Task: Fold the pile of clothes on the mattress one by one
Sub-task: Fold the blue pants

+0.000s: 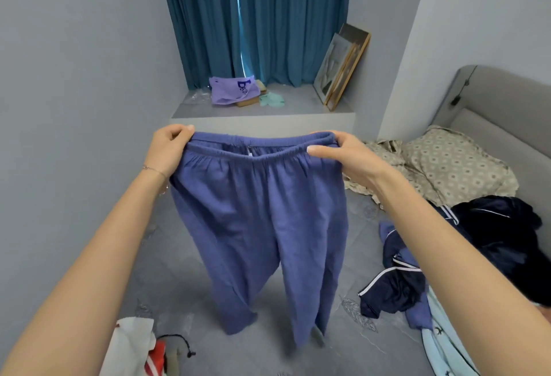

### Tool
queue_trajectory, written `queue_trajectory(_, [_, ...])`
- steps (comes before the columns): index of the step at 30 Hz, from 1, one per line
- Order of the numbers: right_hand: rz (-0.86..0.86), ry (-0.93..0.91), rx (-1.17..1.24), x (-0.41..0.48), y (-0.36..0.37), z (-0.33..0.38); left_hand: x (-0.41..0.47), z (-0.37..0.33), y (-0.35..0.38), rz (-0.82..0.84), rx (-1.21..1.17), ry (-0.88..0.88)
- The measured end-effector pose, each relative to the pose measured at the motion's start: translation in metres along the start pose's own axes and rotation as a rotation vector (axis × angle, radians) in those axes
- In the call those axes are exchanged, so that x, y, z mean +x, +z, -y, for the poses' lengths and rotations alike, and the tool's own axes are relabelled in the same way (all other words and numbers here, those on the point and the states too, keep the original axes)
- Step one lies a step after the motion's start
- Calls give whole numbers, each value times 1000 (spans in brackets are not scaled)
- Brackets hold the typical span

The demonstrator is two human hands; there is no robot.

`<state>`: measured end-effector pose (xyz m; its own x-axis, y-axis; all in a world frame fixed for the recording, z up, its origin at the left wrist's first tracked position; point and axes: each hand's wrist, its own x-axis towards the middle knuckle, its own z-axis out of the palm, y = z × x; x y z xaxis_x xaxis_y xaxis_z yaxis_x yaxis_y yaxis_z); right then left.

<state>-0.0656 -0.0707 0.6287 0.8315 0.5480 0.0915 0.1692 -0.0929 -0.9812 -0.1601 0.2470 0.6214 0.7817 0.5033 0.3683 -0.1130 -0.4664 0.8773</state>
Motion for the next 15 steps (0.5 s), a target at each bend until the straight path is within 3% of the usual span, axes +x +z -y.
queue_trajectory(2, [25,-16,-119,-5,-5,2,-2,-3,2,-6,14,12])
queue_trajectory(5, [-73,-35,-227,-11,-9,1,-12,-4,5,67,40,-7])
queue_trajectory(11, [-178,-6,-200,-19,-28,0,-33,-3,-6,504,30,-33])
queue_trajectory(15, [-190,64,-45,-18,-38,3,-39,-10,-3,415,8,-21])
